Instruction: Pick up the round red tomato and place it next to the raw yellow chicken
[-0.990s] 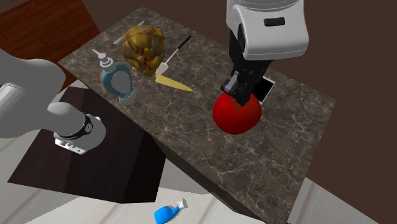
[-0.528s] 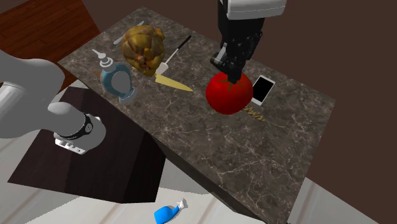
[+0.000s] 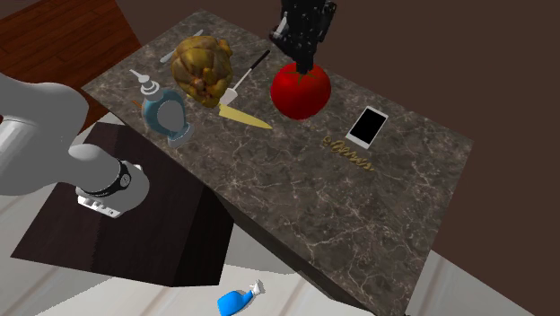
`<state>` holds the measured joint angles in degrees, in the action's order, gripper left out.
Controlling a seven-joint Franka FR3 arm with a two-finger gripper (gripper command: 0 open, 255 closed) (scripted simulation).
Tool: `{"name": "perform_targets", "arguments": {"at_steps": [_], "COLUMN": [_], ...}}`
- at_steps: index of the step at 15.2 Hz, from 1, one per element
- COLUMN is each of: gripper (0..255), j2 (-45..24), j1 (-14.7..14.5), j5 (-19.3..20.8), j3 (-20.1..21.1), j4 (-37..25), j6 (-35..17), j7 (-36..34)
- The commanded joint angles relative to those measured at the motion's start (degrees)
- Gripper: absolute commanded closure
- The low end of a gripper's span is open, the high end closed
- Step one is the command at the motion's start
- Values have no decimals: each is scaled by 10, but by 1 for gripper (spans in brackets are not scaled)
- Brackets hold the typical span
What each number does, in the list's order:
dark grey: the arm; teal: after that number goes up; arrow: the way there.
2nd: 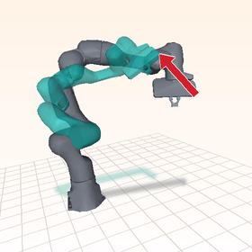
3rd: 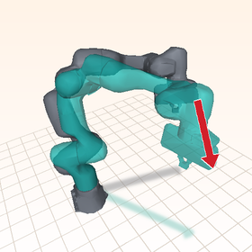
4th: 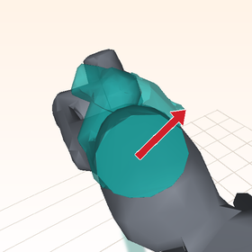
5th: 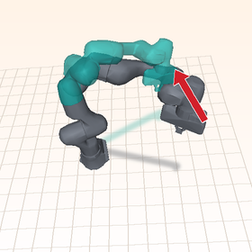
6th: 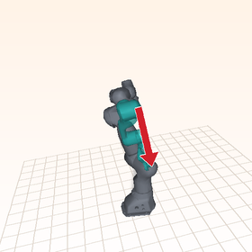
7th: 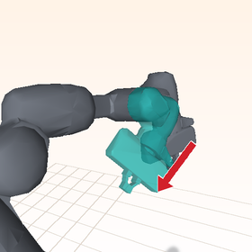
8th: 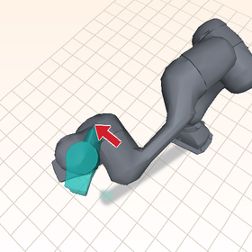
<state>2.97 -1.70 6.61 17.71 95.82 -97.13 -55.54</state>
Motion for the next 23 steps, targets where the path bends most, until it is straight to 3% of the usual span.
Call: {"name": "perform_targets", "arguments": {"at_steps": [1, 11, 23], "gripper": [255, 255, 255], "j2": [6, 2, -82], "j1": [-13, -76, -164], "j5": [-1, 3, 50], "j3": [14, 90, 175], "j4": [8, -3, -89], "j6": [1, 26, 66], "j7": [-28, -165, -334]}}
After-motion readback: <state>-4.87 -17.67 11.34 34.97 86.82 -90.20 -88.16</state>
